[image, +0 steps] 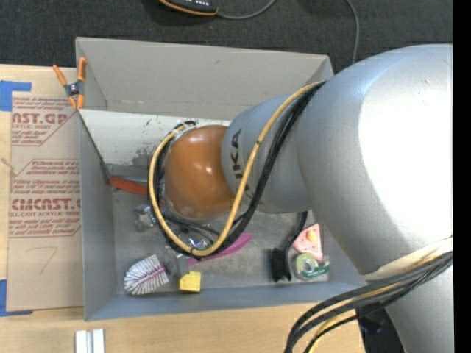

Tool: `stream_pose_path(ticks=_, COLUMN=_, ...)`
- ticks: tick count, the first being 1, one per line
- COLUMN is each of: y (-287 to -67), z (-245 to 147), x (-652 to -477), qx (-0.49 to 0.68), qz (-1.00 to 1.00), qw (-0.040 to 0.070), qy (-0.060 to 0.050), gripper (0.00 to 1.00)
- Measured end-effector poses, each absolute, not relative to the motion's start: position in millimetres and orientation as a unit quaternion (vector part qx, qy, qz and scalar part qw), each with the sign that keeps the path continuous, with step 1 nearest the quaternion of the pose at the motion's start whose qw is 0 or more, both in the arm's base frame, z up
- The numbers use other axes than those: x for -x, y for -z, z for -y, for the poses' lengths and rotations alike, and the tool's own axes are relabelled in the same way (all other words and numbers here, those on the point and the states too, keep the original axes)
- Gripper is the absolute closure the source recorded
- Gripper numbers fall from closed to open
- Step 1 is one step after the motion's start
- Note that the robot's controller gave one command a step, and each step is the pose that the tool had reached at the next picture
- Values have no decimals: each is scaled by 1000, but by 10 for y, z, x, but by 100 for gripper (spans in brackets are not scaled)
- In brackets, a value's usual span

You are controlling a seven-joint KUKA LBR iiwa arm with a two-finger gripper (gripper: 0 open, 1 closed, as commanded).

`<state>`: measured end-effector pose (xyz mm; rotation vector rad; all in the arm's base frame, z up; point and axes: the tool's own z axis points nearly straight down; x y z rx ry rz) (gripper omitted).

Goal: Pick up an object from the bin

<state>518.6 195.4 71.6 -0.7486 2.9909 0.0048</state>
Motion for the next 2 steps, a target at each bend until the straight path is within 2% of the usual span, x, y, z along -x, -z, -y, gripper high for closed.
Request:
stream_pose_path(ticks=1, y=-816, z=-1750, x=-4804, qx=207, qz=-978, qw=30, qy=-2, gripper=0)
stream_pose_path(ticks=2, y=-723, z=-1931, x=-4825, qx=462, qz=-886, qw=32, qy=5, gripper=100)
